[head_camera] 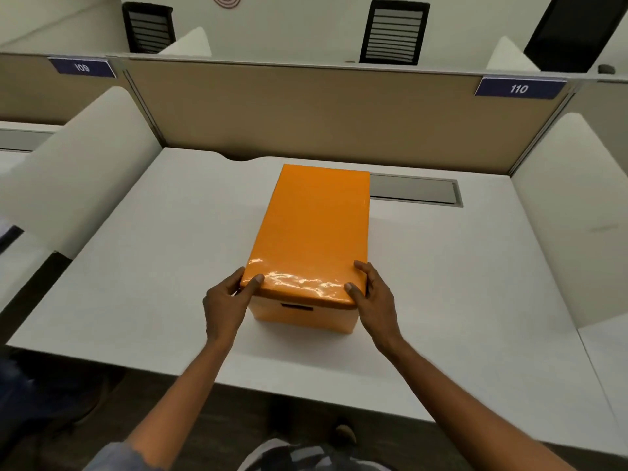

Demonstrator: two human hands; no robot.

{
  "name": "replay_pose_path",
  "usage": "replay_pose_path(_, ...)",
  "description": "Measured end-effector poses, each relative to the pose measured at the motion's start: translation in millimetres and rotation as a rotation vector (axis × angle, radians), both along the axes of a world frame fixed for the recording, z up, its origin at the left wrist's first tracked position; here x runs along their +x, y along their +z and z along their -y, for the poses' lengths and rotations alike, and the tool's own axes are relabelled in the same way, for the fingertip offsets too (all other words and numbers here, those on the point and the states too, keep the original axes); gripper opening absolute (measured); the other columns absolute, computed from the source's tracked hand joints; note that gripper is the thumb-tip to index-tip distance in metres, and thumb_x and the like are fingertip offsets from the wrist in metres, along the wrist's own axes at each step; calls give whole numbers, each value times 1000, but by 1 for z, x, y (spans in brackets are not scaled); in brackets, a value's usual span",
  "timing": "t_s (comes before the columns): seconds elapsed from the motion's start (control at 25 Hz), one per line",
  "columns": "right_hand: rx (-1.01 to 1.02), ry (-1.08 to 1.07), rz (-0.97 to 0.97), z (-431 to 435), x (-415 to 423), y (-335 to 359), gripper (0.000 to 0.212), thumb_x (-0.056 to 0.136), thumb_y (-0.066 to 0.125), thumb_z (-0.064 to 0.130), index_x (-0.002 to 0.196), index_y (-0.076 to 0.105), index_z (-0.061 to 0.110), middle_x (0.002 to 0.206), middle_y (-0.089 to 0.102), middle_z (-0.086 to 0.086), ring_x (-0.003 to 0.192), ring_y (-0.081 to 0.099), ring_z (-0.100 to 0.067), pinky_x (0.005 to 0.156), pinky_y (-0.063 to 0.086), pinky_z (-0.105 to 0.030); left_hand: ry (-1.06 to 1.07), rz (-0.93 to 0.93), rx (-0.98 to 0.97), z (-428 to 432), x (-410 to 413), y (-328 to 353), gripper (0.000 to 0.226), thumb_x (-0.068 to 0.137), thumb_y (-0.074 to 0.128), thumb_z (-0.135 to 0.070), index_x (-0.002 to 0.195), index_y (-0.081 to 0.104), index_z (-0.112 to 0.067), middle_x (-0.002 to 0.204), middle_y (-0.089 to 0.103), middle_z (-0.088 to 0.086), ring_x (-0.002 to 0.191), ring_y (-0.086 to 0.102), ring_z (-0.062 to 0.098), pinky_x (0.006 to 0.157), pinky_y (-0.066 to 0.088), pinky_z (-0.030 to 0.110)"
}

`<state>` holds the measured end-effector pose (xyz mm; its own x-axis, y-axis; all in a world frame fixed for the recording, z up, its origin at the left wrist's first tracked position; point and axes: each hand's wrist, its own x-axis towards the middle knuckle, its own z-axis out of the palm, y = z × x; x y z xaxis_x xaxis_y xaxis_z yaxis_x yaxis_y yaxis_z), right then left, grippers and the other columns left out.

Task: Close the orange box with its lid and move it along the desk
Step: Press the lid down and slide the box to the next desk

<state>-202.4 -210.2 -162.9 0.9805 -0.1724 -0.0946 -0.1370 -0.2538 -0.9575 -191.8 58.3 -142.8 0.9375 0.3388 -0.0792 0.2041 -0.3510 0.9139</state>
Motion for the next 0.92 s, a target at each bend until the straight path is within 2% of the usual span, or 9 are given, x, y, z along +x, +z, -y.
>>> replay_pose_path(0.16, 61, -45, -32, -5, -2, 1, 51, 98, 65, 22, 146, 49, 26, 140, 55, 4, 124, 60, -18, 100, 56, -36, -78, -58, -18, -22, 9, -1, 49, 83, 78, -35, 128, 68, -20, 121, 73, 3, 108, 65, 7, 85, 43, 13)
replay_pose_path(0.32, 117, -107, -108, -12, -8, -6, 61, 96, 68, 28, 152, 43, 32, 154, 51, 3, 139, 51, -19, 112, 47, -46, -153, -116, -32, -37, 17, -4, 47, 80, 81, -34, 124, 70, -23, 115, 74, -1, 97, 64, 0, 84, 45, 16)
replay_pose_path(0.4, 83, -112, -122, -17, -12, -6, 63, 97, 65, 31, 155, 39, 33, 159, 45, 6, 143, 47, -17, 115, 44, -46, -182, -136, -35, -44, 19, -8, 48, 78, 82, -35, 123, 71, -24, 113, 73, -5, 94, 65, -3, 82, 45, 15)
replay_pose_path(0.48, 60, -116, -135, -22, -13, -5, 64, 98, 62, 30, 156, 36, 34, 158, 43, 10, 139, 49, -15, 112, 48, -39, -205, -156, -44, -51, 22, -10, 50, 75, 82, -38, 122, 70, -27, 112, 72, -9, 92, 66, -2, 83, 47, 17)
replay_pose_path(0.6, 24, -117, -179, -25, -18, -2, 64, 98, 62, 30, 156, 35, 36, 155, 43, 10, 133, 52, -16, 90, 53, -11, -260, -215, -72, -61, 27, -9, 56, 67, 80, -48, 118, 66, -31, 111, 70, -10, 91, 67, 1, 88, 53, 31)
replay_pose_path(0.68, 6, -132, -212, -28, -24, -2, 64, 98, 62, 30, 155, 35, 37, 153, 42, 9, 131, 51, -15, 80, 52, -5, -310, -288, -80, -71, 30, -9, 65, 63, 82, -57, 119, 63, -30, 115, 70, -8, 95, 68, 7, 90, 56, 39)
replay_pose_path(0.8, -16, -177, -261, -36, -32, 1, 55, 99, 63, 26, 148, 41, 37, 149, 46, 9, 135, 50, -19, 79, 50, -9, -452, -473, -108, -88, 41, -9, 100, 45, 80, -73, 132, 53, -31, 125, 65, -4, 101, 67, 15, 82, 54, 35)
replay_pose_path(0.84, -45, -194, -241, -38, -30, 3, 50, 100, 62, 26, 144, 43, 39, 146, 47, 9, 137, 50, -21, 84, 49, -12, -494, -521, -104, -90, 48, -7, 109, 43, 76, -74, 138, 47, -30, 130, 61, -3, 105, 66, 18, 84, 53, 37)
replay_pose_path(0.92, -131, -216, -186, -37, -17, 7, 44, 99, 55, 36, 139, 42, 43, 145, 48, 12, 137, 50, -20, 96, 52, -28, -502, -525, -56, -85, 69, -4, 111, 52, 67, -76, 148, 36, -28, 144, 52, 0, 121, 59, 26, 94, 50, 46)
